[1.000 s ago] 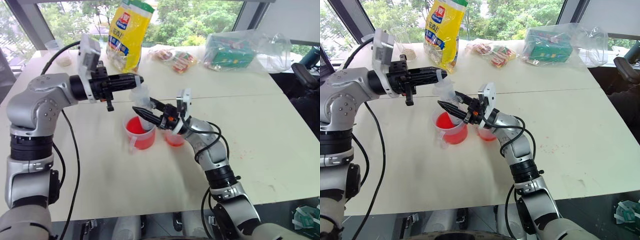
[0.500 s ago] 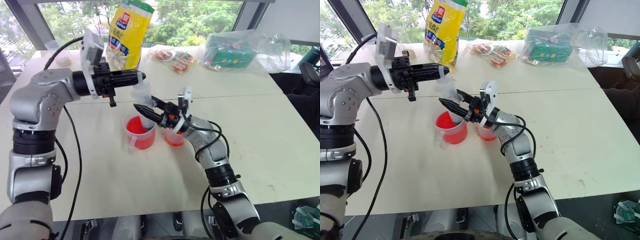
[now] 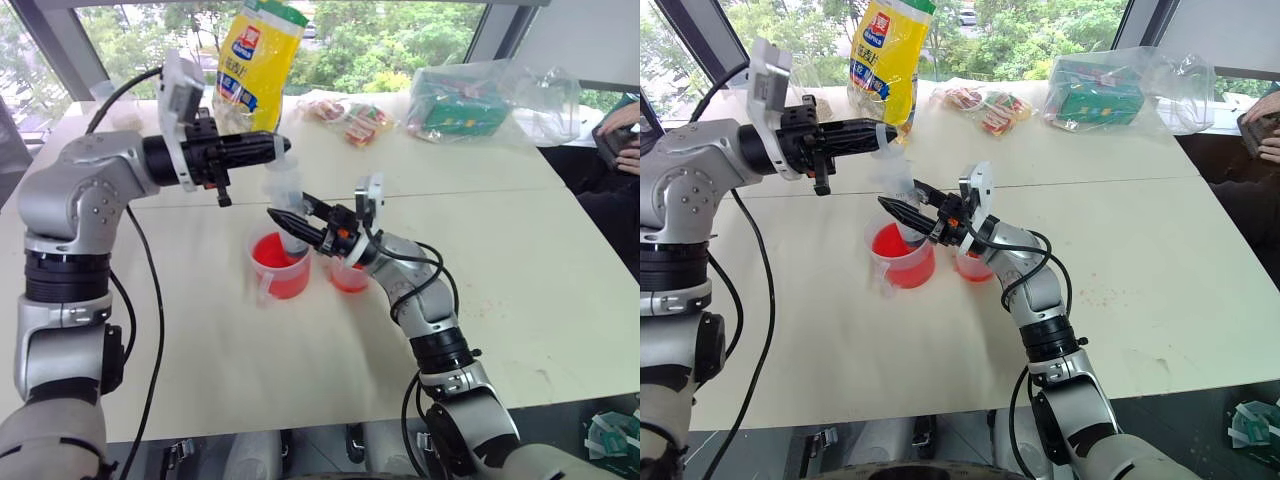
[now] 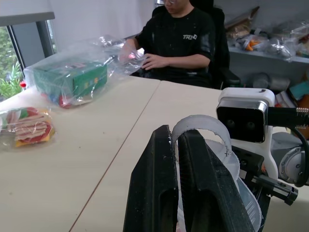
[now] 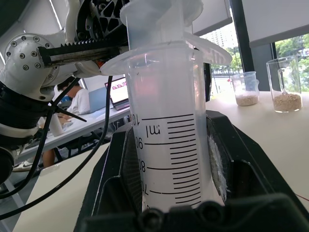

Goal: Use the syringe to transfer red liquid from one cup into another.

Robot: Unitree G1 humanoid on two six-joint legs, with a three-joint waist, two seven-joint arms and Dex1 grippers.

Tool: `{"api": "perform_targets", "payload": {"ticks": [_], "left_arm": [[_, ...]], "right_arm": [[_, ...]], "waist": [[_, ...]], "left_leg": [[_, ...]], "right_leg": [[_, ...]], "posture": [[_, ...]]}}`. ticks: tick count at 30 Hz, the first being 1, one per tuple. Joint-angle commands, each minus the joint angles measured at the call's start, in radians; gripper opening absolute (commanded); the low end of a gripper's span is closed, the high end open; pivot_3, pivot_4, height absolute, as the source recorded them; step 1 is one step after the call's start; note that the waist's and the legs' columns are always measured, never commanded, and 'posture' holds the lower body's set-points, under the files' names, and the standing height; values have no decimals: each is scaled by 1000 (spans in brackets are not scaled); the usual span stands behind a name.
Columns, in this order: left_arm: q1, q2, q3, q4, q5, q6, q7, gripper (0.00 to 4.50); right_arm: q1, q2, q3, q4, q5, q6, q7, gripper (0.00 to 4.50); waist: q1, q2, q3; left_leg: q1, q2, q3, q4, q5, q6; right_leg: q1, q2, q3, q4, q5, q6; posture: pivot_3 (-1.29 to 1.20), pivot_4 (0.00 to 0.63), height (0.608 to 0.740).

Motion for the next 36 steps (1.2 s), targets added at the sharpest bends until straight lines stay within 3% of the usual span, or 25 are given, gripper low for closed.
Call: {"api": "perform_targets", "payload": {"ticks": [1,30,33,36], "left_arm": [[-70,9,84,8,3,-54,46,45],[-33,24,66,-12,-5,-39,22,45],[-1,25,60,-27,-8,-15,34,1053],[26,28,68,-46,-17,9,40,2478]], "right_arm": [[33,11,93,16,-12,31,60,1466],[-4,18,74,-2,3,50,51,1466],[-26,24,50,-35,26,71,30,1466],[-46,31,26,-69,52,94,8,1466]], "waist": [[0,0,0],[-2,0,0],[-3,0,0],[-1,0,0]], "left_leg": [[0,0,0,0,0,0],[0,0,0,0,0,0],[0,0,0,0,0,0],[0,1,0,0,0,0]], "right_leg": [[0,0,0,0,0,0],[0,0,0,0,0,0],[0,0,0,0,0,0],[0,1,0,0,0,0]], "posture": [[0,150,740],[0,150,740],[0,150,740],[0,150,740]]}}
